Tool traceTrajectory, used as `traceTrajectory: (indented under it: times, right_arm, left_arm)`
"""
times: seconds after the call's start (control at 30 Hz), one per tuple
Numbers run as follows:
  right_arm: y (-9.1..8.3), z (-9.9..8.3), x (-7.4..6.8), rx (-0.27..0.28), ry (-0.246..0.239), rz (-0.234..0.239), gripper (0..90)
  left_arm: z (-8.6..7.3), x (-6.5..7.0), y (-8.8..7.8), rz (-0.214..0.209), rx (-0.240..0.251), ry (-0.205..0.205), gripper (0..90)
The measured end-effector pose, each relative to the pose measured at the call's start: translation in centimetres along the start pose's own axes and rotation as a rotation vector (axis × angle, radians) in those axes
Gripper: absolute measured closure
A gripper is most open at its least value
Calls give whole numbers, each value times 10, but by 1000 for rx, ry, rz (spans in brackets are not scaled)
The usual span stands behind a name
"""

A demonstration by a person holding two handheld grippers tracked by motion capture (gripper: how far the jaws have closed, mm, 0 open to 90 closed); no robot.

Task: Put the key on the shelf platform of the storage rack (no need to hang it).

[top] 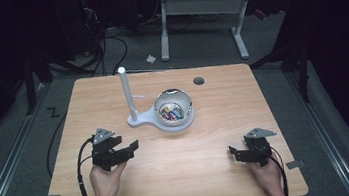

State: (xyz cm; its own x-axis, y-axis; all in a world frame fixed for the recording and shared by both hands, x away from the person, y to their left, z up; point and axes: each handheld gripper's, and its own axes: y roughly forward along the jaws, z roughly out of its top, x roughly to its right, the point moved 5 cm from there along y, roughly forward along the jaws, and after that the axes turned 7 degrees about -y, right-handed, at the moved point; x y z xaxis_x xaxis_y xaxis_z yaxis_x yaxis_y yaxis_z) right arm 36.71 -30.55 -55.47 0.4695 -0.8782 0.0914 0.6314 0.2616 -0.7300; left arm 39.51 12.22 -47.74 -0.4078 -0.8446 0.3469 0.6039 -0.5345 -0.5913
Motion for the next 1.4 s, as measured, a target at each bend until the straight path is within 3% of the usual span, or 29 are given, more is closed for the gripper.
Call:
traceTrajectory:
  times: [0.83,1.03,1.17,1.4]
  right_arm:
    - [0,0,0,1,-2,0,228]
    - [0,0,0,0,-1,0,228]
    - [0,0,0,1,-2,0,228]
    - [0,0,0,0,0,0,228]
  left_arm:
    - [-27,-4,23,42,-72,-4,327]
    - [-34,-1,32,57,-89,21,327]
    - [-42,0,41,101,-84,67,329]
    - [-52,-2,52,132,-83,85,333]
